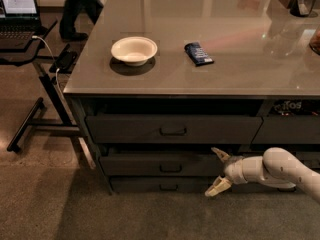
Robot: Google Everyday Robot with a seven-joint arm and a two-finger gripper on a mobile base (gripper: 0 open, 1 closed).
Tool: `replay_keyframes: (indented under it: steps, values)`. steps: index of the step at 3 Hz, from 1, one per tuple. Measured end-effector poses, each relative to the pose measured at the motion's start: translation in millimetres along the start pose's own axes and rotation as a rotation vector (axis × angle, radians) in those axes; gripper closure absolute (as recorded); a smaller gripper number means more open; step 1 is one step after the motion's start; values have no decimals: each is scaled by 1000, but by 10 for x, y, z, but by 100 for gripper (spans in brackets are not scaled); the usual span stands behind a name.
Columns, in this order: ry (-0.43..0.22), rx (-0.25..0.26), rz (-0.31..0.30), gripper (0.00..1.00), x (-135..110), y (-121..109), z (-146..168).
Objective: Open middle drawer
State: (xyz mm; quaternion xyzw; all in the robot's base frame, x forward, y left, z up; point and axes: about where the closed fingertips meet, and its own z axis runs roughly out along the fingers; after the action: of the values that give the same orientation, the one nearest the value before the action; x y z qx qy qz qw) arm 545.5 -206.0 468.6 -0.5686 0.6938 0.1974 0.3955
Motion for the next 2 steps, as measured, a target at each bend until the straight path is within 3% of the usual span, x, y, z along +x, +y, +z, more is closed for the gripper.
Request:
replay_keyframes:
  steps: [2]
  values:
    - [0, 34, -69, 0, 111, -284, 289]
